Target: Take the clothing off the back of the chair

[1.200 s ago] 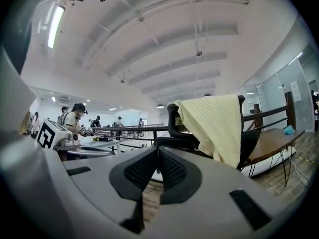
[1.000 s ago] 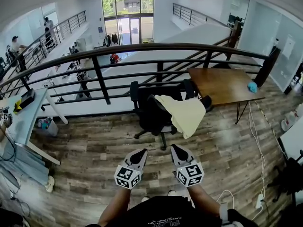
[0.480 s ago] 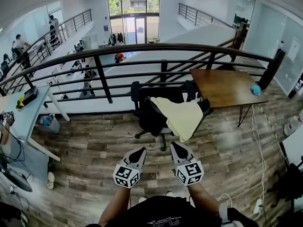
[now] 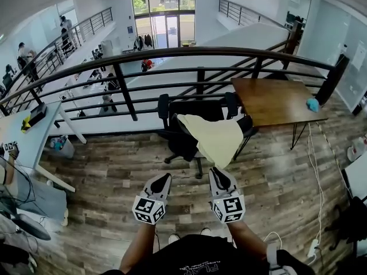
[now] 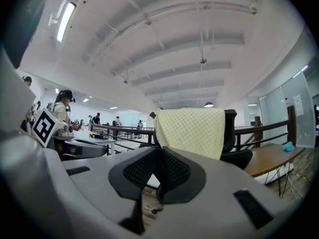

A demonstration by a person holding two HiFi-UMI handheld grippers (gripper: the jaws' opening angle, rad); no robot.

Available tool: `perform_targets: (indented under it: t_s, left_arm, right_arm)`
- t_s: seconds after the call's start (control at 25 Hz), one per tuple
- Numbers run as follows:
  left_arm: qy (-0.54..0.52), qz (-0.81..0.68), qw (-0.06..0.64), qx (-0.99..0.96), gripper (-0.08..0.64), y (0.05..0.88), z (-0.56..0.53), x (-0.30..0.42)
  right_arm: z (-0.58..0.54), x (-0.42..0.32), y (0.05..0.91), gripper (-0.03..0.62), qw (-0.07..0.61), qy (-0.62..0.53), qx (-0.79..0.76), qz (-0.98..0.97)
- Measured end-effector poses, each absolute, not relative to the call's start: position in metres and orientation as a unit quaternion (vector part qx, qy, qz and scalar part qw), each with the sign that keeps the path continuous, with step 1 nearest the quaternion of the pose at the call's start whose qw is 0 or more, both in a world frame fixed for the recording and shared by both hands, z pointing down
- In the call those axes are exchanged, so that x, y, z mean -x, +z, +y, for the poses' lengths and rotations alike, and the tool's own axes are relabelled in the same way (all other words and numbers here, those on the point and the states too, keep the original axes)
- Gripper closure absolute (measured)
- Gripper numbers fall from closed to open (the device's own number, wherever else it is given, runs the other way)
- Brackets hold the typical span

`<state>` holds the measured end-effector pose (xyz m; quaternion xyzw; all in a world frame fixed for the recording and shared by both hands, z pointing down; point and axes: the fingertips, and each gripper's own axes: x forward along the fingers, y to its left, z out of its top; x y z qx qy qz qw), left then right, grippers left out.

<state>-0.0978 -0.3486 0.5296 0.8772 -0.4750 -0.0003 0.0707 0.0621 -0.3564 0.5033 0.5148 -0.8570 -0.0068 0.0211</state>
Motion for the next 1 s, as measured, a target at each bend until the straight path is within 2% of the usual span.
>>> perform_targets:
  t_s: [0.08, 0.16, 0.4, 0.52, 0.72, 1.0]
  left_arm:
    - [0.001, -0.474, 0.071, -0.878, 0.546, 0.530, -0.351, 0.094]
    - [0.000, -0.472, 0.072, -0.879, 0.546, 0.531, -0.352, 0.090]
    - [0.004, -0.469, 0.075, -0.880, 0.546, 0.532, -0.351, 0.081]
    - [0.007, -0.470, 0.075, -0.879, 0.546, 0.532, -0.353, 0.080]
    - [0.007, -0.473, 0.076, -0.878, 0.546, 0.534, -0.358, 0.080]
    - [0.008, -0.477, 0.079, -0.875, 0.546, 0.533, -0.364, 0.083]
  right_arm:
    - [-0.360, -0.067, 0.504, 0.552, 0.019, -0.005, -0.520, -0.854]
    - [-0.363, -0.073, 0.504, 0.447, 0.017, -0.002, -0.524, -0.852]
    - [-0.375, -0.093, 0.504, 0.317, 0.005, 0.011, -0.550, -0.835]
    - [-0.385, -0.099, 0.504, 0.274, 0.002, 0.015, -0.562, -0.827]
    - [-0.403, -0.107, 0.510, 0.238, 0.009, 0.020, -0.575, -0.818]
    - [-0.424, -0.106, 0.516, 0.228, 0.026, 0.034, -0.578, -0.815]
